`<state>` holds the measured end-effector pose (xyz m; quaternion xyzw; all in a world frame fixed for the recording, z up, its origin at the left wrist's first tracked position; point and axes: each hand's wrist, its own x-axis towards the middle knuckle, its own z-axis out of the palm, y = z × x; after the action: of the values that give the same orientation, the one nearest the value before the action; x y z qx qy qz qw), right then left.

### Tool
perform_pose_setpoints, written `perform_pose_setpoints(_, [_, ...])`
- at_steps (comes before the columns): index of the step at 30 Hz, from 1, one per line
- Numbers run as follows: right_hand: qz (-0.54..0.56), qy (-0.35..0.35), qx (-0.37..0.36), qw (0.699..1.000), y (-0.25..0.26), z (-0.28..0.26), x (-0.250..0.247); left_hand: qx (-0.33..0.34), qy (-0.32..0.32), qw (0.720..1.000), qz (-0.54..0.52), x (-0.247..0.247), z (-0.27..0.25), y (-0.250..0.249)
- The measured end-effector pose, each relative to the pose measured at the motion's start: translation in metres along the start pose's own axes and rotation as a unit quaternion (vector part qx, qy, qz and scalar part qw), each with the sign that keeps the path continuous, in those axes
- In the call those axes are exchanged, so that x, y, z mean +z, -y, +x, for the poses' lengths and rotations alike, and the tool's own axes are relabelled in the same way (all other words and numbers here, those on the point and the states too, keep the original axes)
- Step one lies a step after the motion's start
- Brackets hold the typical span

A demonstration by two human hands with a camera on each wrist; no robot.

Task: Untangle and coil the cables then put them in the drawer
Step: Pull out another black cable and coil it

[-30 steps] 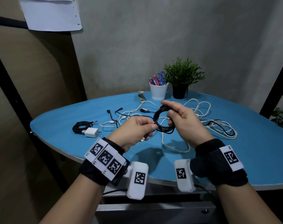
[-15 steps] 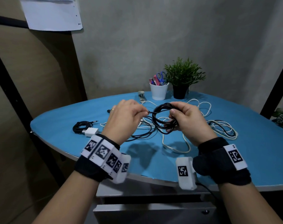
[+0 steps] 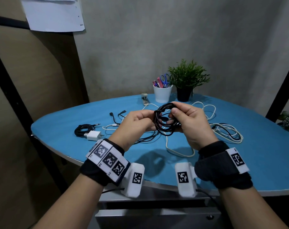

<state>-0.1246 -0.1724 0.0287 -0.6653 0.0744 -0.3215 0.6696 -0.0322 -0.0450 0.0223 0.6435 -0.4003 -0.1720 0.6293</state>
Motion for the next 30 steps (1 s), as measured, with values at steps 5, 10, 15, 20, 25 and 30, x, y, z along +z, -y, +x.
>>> perform_pose_setpoints(5, [-0.019, -0.005, -0.011, 1.000, 0.000, 0.003, -0.001, 0.021, 0.002, 0.999, -0.029, 0.000, -0.006, 0.002])
perform_pose_setpoints(10, [-0.020, 0.001, -0.015, 1.000, -0.004, 0.006, 0.002, 0.001, -0.073, 0.997, 0.017, 0.006, -0.002, 0.008])
perform_pose_setpoints(15, [-0.008, 0.009, -0.013, 1.000, -0.008, 0.008, -0.002, -0.024, -0.038, 0.999, 0.008, 0.006, -0.003, 0.012])
perform_pose_setpoints(20, [-0.025, 0.018, -0.033, 0.999, -0.010, 0.007, -0.004, -0.035, -0.013, 0.993, -0.110, 0.006, -0.005, 0.010])
perform_pose_setpoints(25, [-0.150, 0.070, -0.022, 0.986, -0.012, 0.005, -0.009, -0.031, -0.066, 0.990, -0.124, 0.005, -0.001, 0.006])
perform_pose_setpoints(30, [-0.243, 0.079, -0.040, 0.966, -0.013, 0.004, -0.011, -0.041, -0.087, 0.991, -0.096, 0.004, 0.003, 0.007])
